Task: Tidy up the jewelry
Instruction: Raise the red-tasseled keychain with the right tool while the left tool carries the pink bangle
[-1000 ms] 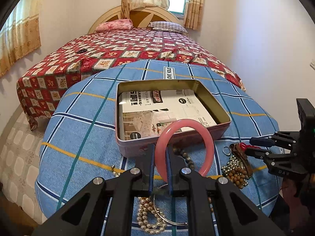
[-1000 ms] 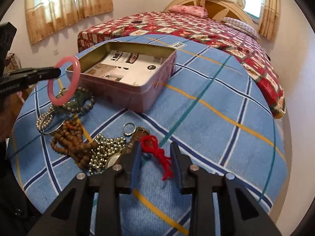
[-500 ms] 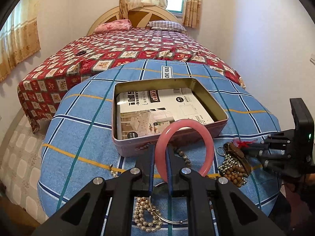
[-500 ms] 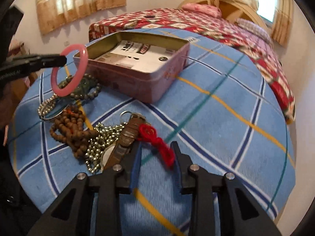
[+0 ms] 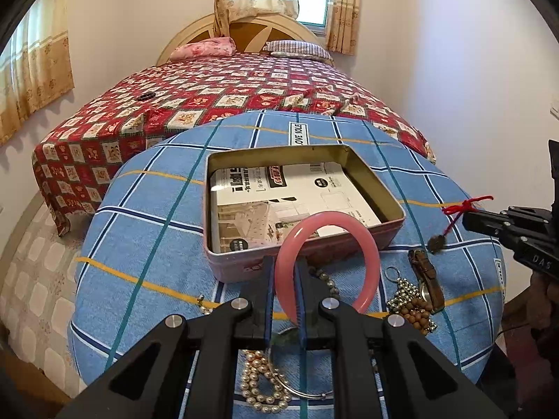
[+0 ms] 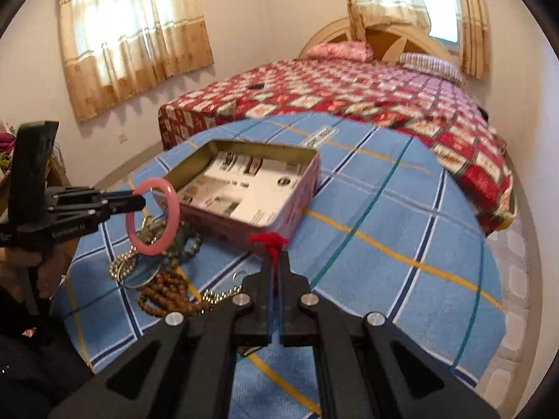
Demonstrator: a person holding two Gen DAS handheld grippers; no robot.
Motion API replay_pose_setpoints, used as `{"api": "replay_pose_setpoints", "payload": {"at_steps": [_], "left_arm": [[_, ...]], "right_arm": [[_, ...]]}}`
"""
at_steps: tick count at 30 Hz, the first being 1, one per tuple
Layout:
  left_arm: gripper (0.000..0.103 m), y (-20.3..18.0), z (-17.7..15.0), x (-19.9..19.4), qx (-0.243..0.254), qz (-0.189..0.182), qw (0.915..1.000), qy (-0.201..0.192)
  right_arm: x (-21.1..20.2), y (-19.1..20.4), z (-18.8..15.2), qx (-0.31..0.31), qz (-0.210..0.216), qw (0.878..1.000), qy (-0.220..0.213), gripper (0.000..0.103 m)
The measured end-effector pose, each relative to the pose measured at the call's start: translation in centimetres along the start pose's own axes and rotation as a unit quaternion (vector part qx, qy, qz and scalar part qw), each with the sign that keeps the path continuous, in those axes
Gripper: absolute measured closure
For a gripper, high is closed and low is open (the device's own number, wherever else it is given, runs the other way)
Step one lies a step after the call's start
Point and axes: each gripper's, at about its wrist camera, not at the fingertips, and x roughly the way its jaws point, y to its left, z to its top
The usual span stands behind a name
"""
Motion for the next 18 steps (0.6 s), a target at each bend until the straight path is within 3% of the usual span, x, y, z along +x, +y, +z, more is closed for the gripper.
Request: {"api": "replay_pose_setpoints", "payload": {"at_steps": [11, 18], "left_arm": [[0.093, 2.0, 5.5, 0.5, 0.018, 0.014, 0.9990, -0.038], [0.093, 3.6, 6.8, 5.0, 0.028, 0.036, 0.9989, -0.009]], "right_arm": [[2.1, 1.3, 5.9, -0.027, 0.011, 0.999, -0.019, 0.101], [8.0, 2.0, 8.0, -0.039, 0.014, 0.999, 0.015, 0.100]]}}
